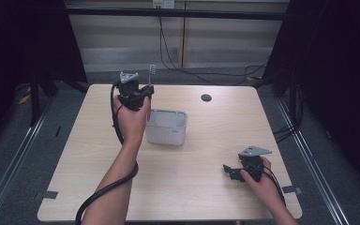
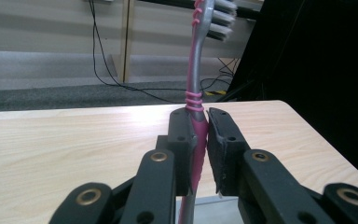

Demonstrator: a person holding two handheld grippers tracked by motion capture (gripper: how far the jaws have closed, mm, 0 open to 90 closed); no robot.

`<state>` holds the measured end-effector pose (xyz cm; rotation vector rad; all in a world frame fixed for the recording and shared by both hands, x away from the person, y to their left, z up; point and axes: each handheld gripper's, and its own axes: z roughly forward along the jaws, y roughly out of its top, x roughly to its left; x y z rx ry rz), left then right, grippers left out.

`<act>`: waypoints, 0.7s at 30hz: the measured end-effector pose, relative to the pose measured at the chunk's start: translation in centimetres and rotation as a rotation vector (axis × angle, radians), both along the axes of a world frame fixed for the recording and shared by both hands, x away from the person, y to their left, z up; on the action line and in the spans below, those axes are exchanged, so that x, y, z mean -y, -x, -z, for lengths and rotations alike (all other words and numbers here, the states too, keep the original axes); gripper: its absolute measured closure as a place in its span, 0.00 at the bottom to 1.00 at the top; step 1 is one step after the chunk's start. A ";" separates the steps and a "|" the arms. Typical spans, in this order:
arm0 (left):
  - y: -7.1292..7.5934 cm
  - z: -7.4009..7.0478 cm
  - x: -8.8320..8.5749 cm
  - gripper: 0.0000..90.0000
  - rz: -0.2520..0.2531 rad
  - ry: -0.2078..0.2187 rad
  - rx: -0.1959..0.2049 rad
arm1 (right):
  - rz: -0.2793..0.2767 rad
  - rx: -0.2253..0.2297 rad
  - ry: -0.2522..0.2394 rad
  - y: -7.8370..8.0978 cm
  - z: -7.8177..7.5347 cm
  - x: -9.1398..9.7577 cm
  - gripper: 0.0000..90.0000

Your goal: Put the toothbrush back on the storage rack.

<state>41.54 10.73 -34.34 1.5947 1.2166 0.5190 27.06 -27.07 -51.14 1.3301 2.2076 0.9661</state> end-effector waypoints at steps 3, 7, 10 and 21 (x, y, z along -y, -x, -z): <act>-0.2 0.2 0.0 0.89 -0.005 0.001 -0.002 | 0.001 -0.002 -0.001 0.0 0.0 0.0 0.20; -0.2 0.4 -0.2 0.89 -0.011 0.008 -0.005 | 0.000 -0.002 -0.002 0.0 0.0 0.0 0.20; -0.1 0.7 -0.3 0.89 -0.012 0.001 -0.008 | 0.000 -0.002 -0.001 0.0 0.0 0.0 0.20; -0.1 1.4 -0.9 0.89 -0.030 0.011 -0.014 | -0.005 0.000 0.001 0.0 0.0 0.0 0.20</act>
